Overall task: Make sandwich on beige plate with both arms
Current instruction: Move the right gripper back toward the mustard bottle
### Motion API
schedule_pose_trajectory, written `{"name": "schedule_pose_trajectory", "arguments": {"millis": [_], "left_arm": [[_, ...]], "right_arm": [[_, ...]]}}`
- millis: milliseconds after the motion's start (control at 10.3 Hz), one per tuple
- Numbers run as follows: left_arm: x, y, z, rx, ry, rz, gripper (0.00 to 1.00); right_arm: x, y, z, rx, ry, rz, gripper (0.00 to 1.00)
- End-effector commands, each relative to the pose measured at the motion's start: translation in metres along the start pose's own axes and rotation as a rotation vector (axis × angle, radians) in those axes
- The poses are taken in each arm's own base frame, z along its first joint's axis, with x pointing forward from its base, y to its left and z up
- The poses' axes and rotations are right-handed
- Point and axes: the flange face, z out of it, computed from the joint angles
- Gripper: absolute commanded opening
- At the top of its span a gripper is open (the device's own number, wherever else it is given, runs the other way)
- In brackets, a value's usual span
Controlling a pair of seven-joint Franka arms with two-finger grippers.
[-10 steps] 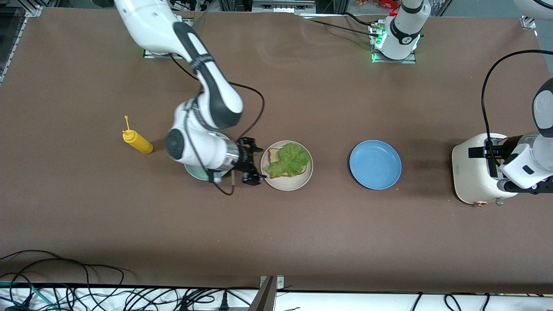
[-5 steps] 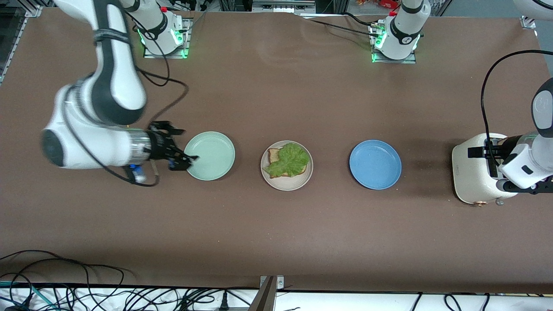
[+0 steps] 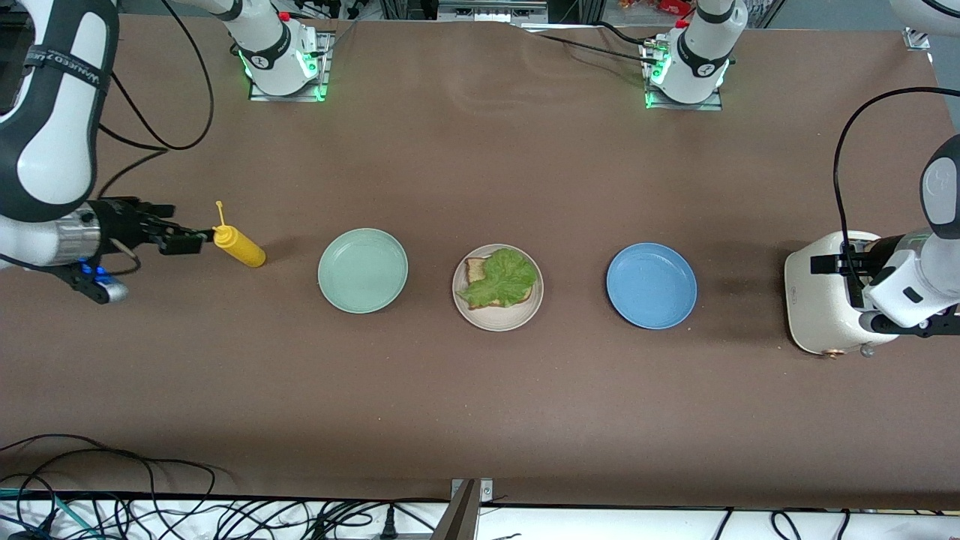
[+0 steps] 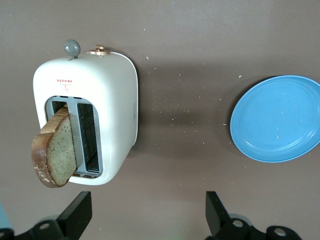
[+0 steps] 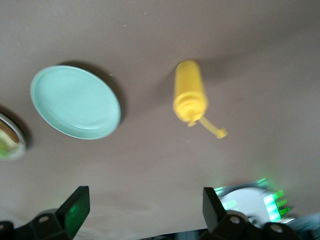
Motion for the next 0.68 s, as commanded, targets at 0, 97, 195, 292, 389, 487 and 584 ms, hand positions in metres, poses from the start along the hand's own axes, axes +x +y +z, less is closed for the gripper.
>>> {"name": "schedule_pose_trajectory", "arguments": {"millis": [0,97,195,292,389,487,584], "left_arm": [[-0.005,0.001,-0.003,0.037,-0.006,0.002,1.00],[-0.005,0.001,-0.003,0.037,-0.006,0.002,1.00],[-0.005,0.001,-0.002,0.037,-0.008,0.002,1.00],[-0.005,0.001,-0.002,0.037,-0.008,0.002,1.00],[-0.005,0.001,-0.002,0.037,-0.008,0.002,1.00],[-0.005,0.001,-0.002,0.037,-0.008,0.002,1.00],[-0.005,0.001,-0.002,0.037,-0.008,0.002,1.00]], "right_arm": [[0.001,0.026,0.002,-0.045,0.009,-0.319,1.00],[0.009,0.047,0.008,-0.036,0.035,-0.451,1.00],[0.016,0.066,0.013,-0.034,0.075,-0.602,1.00],[0.021,0.082,0.018,0.010,0.143,-0.745,1.00],[0.023,0.098,0.027,0.064,0.210,-0.867,1.00],[0.026,0.107,0.037,0.081,0.264,-0.990,1.00],[0.028,0.116,0.046,0.093,0.312,-1.116,1.00]]}}
